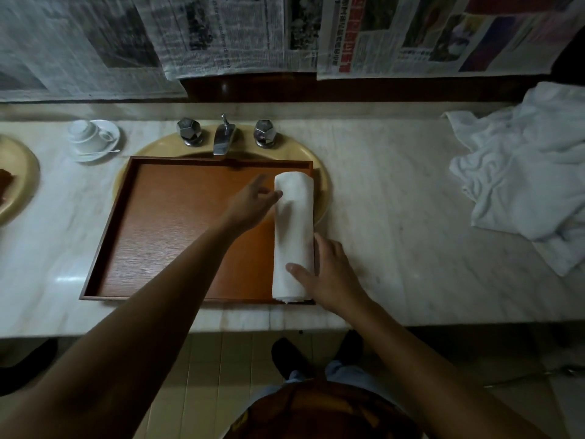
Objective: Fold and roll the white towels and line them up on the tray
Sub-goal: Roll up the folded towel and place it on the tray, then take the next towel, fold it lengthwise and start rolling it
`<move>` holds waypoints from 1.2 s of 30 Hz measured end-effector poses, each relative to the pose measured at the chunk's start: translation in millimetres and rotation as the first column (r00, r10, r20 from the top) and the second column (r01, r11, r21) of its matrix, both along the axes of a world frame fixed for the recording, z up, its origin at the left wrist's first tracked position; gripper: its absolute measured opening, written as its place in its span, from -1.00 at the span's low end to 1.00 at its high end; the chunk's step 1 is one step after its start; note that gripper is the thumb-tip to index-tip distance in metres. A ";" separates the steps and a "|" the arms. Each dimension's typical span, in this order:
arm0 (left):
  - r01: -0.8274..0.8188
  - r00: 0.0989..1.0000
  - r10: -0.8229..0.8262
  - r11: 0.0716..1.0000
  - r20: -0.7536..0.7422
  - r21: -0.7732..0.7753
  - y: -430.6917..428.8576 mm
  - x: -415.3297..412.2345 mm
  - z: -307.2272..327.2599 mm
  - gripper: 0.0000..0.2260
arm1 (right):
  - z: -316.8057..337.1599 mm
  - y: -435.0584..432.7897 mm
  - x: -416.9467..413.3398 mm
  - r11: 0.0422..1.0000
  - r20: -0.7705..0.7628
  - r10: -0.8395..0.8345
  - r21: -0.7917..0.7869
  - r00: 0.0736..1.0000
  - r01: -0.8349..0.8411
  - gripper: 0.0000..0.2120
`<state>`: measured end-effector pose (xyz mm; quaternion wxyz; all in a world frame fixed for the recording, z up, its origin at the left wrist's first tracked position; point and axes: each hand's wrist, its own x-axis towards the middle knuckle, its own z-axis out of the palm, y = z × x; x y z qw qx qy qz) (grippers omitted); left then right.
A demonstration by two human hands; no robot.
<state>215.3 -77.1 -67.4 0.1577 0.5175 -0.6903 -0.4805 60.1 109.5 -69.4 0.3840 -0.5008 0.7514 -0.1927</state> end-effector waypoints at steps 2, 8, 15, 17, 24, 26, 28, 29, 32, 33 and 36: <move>-0.025 1.000 0.026 0.998 0.003 -0.066 4.9 4.9 3.8 -0.44 | 2.1 1.7 -14.4 0.999 0.006 -0.038 -0.024 0.999 0.038 -0.18; -0.034 0.999 0.028 0.980 -0.032 -0.197 31.0 9.5 16.3 -0.74 | 2.3 13.3 -68.2 0.992 -0.053 -0.103 -0.084 0.993 0.098 -0.51; -0.054 0.991 0.022 0.966 -0.129 -0.251 76.2 -43.1 38.0 -0.81 | 10.4 25.5 -140.5 0.960 -0.043 -0.236 -0.162 0.971 0.227 -0.65; -0.059 0.988 0.021 0.968 -0.154 -0.244 86.7 -66.3 41.2 -0.82 | 15.7 26.8 -168.6 0.945 -0.034 -0.275 -0.191 0.961 0.264 -0.68; -0.063 0.985 0.035 0.984 -0.171 -0.164 108.8 -177.5 46.2 -0.85 | 42.7 33.5 -290.6 0.875 -0.034 -0.389 -0.325 0.921 0.358 -0.71; -0.059 0.981 0.030 0.987 -0.191 -0.147 114.7 -214.8 51.0 -0.86 | 51.0 36.2 -331.3 0.852 -0.065 -0.422 -0.371 0.904 0.370 -0.71; -0.056 0.976 0.027 0.990 -0.216 -0.130 119.0 -250.0 56.1 -0.84 | 56.0 37.9 -373.3 0.828 -0.107 -0.459 -0.411 0.882 0.381 -0.70; -0.053 0.974 0.024 0.990 -0.226 -0.127 120.5 -266.9 59.7 -0.79 | 57.5 37.6 -394.7 0.816 -0.124 -0.476 -0.430 0.871 0.385 -0.69; -0.037 0.970 0.006 0.992 -0.242 -0.123 124.0 -312.1 68.9 -0.75 | 61.7 29.9 -456.0 0.772 -0.175 -0.529 -0.506 0.831 0.384 -0.58; -0.038 0.971 0.008 0.992 -0.241 -0.118 124.2 -324.5 70.6 -0.75 | 63.0 23.8 -475.0 0.761 -0.206 -0.546 -0.526 0.812 0.378 -0.52; -0.030 0.971 0.007 0.995 -0.237 -0.093 124.5 -356.7 73.1 -0.81 | 66.5 -2.4 -528.0 0.781 -0.343 -0.569 -0.511 0.747 0.360 -0.19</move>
